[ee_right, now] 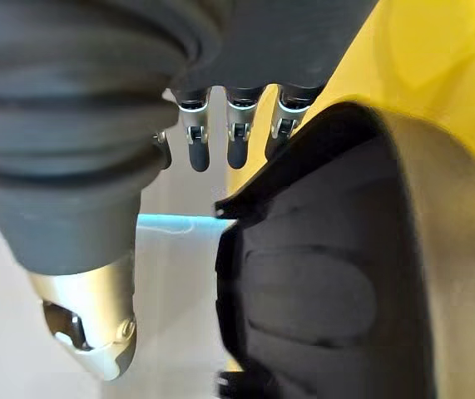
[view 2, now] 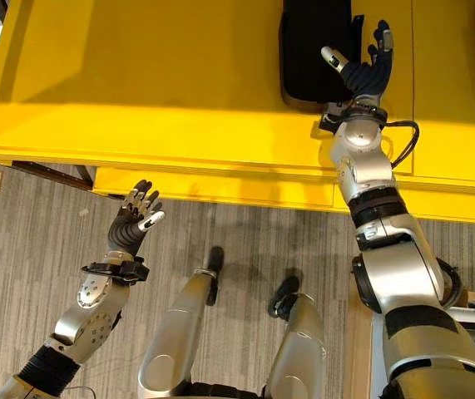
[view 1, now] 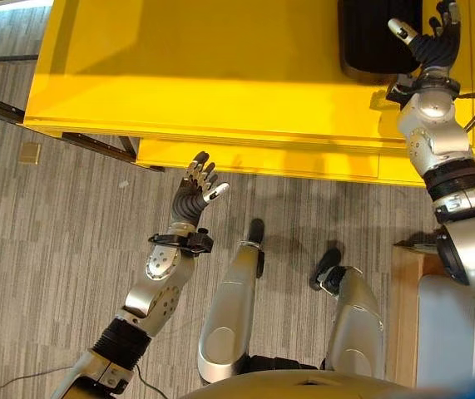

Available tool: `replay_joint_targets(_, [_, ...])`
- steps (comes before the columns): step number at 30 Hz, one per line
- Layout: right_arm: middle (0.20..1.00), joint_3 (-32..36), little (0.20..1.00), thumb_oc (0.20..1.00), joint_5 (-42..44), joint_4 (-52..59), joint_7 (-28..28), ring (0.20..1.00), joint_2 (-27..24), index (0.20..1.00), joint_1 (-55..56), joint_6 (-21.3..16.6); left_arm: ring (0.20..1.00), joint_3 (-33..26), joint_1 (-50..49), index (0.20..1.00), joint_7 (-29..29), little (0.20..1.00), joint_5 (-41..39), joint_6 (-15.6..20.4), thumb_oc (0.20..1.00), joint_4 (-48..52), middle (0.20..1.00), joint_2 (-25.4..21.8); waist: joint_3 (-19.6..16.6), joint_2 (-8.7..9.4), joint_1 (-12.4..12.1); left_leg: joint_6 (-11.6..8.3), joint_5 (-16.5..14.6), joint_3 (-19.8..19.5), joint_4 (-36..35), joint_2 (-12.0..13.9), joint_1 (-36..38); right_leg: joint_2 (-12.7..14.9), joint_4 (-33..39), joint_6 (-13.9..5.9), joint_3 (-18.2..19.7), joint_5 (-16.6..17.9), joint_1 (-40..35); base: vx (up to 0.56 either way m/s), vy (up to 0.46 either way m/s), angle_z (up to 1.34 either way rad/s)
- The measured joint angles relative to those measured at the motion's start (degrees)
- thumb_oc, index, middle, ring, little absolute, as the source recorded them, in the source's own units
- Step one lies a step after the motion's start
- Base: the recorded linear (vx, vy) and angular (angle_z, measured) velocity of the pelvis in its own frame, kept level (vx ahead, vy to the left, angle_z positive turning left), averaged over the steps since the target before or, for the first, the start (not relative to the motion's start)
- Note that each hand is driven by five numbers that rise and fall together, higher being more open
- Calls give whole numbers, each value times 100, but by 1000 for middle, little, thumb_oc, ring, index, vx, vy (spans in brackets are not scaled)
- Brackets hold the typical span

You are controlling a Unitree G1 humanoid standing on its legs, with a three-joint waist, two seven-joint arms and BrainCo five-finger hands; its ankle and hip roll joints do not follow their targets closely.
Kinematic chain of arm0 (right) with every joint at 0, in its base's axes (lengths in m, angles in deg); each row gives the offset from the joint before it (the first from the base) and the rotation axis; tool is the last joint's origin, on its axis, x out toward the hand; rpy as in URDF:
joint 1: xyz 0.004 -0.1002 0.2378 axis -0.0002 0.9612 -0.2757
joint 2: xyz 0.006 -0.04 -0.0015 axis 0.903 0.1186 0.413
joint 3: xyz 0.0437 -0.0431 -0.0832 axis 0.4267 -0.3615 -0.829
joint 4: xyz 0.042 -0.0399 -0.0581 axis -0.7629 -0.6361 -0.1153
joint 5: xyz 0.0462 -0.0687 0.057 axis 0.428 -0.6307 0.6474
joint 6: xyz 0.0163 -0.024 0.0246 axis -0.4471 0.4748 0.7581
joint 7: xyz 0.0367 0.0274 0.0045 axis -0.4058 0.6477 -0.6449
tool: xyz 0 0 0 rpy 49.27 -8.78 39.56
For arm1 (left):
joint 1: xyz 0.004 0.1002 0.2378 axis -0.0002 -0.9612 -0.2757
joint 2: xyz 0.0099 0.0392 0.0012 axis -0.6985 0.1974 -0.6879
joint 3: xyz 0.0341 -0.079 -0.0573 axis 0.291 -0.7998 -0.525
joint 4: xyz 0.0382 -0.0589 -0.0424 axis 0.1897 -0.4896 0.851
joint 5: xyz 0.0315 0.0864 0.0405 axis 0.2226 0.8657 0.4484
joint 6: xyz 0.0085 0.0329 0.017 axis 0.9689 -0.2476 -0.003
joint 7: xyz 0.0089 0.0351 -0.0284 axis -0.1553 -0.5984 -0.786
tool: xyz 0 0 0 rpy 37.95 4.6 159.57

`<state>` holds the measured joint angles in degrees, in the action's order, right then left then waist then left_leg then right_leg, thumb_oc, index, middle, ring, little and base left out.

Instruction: Move parts from the plastic box to the shelf.

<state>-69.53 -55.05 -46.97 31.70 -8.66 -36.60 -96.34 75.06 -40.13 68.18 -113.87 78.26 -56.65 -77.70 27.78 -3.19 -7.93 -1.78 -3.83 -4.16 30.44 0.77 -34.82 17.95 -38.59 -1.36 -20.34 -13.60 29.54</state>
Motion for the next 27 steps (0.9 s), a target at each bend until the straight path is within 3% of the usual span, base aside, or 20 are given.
replay_joint_targets(10, [1000, 223, 1000, 1000, -673, 1703, 159, 1000, 5, 1000, 750, -53, 1000, -232, -31, 1000, 2, 1000, 19, -2, 1000, 2, 1000, 0, 117, 162, 94, 19, -45, 40, 93, 17, -10, -6, -53, 18, 76, -22, 31, -7, -4, -3])
replay_joint_targets(11, [1000, 296, 1000, 1000, -837, 2317, 150, 1000, 42, 1000, 1102, -83, 1000, -328, -100, 1000, -1, 1000, 37, -2, 1000, 1, 1000, 0, 146, 187, 92, 9, -53, 44, 105, 19, -9, -8, -61, 28, 75, -33, 32, -97, 19, -1])
replay_joint_targets(17, [1000, 494, 1000, 1000, -897, 3108, 60, 1000, 516, 1000, 1829, -251, 1000, -386, -219, 1000, 2, 1000, 43, -33, 1000, -5, 1000, 0, 165, 207, 122, 38, -154, 57, 156, 36, -1, -20, -84, 21, 114, -55, 38, -40, -4, -3])
replay_joint_targets(21, [1000, 570, 1000, 1000, -903, 3574, -166, 1000, 932, 1000, 2764, -333, 1000, -424, -304, 1000, 24, 1000, 55, -78, 1000, -126, 1000, 11, 205, 260, 147, -2, -95, 211, 45, 136, 215, -173, 90, 2, 262, 99, -70, -50, -16, -22])
replay_joint_targets(27, [1000, 516, 1000, 1000, -1021, 3957, -559, 1000, 1153, 1000, 4147, -339, 1000, -659, -515, 1000, 73, 1000, 183, -177, 1000, -218, 1000, 55, 269, 261, 418, -88, 18, 348, -513, 349, 971, -424, 735, -8, 275, 267, -744, -13, -34, -19])
